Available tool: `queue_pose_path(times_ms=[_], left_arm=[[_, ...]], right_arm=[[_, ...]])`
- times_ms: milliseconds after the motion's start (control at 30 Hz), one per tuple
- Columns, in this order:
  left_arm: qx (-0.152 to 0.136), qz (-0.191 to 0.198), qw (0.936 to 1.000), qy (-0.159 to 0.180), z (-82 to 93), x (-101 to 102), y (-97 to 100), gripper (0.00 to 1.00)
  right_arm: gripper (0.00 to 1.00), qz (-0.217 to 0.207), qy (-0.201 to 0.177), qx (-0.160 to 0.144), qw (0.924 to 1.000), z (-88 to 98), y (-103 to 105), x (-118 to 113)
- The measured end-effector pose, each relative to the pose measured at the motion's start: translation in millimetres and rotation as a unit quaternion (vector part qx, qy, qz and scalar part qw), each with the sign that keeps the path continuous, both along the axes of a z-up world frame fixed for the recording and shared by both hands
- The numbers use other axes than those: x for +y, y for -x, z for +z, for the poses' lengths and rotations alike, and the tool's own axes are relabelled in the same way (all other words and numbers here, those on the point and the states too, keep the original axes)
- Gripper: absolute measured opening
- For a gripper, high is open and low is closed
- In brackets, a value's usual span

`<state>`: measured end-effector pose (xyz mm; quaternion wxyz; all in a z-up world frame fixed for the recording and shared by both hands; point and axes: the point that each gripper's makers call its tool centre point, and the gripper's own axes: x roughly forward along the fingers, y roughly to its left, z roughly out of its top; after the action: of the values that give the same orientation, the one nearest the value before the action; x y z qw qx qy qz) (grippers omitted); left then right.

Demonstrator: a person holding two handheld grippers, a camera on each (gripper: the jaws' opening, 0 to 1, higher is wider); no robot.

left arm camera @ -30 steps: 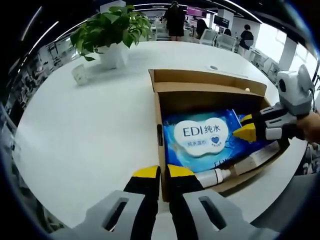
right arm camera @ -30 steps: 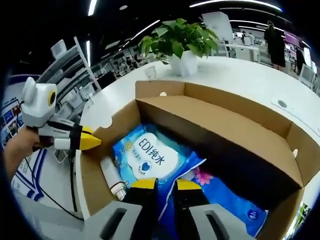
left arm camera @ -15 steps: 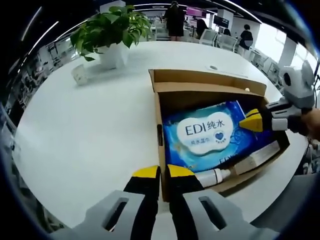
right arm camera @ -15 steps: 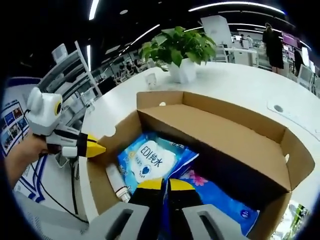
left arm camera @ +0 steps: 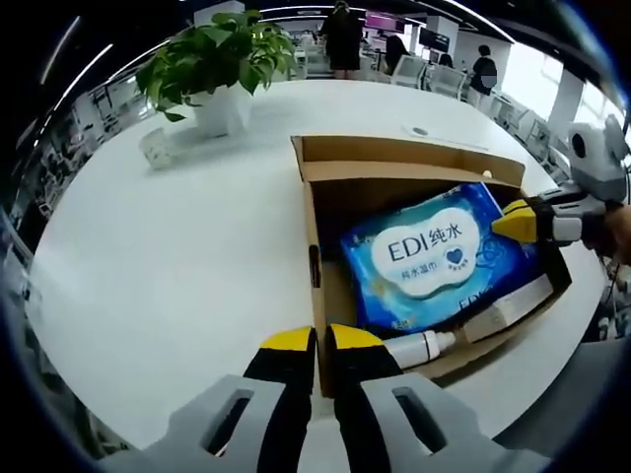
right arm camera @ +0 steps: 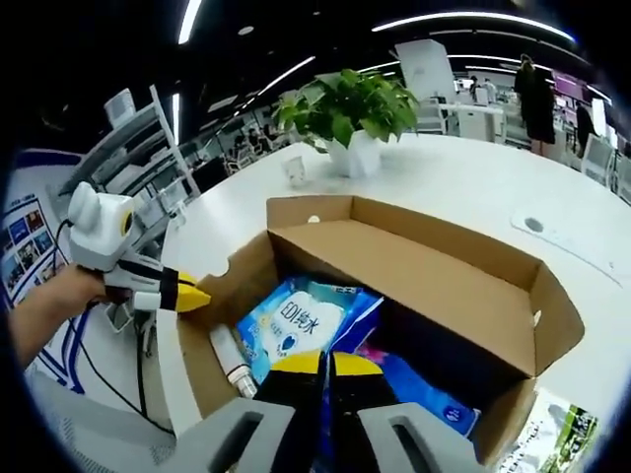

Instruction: Operate the shoe box by opening the lid, removing the specified soft item, and placing it in the target area until the item is outside and the box remains undamaged.

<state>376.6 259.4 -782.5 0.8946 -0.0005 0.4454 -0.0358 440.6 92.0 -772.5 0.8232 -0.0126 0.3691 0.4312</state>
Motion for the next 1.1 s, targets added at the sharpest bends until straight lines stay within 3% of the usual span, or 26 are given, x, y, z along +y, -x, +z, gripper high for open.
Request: queue_pose_path(times_ms=[467,867,1100], left_arm=[[0.018,-0.046,0.9982,-0.036,0.2,-7,0.9,0.05],[-0.031,-0.084,0.994,-0.062,28.2,-24,-24.6,0.15],[-0.032,-0.123,0.9896,-0.067,21.7,-47,-35.8,0.15]], right_arm=[[0.0,-0.028,-0.017,0.002,0.9995,6.4,-3,-24],[0.0,-0.036,-0.022,0.009,0.9991,3.1,-5,-27],[0.0,-0.037,-0.022,0.012,0.999,1.9,-4,-28]])
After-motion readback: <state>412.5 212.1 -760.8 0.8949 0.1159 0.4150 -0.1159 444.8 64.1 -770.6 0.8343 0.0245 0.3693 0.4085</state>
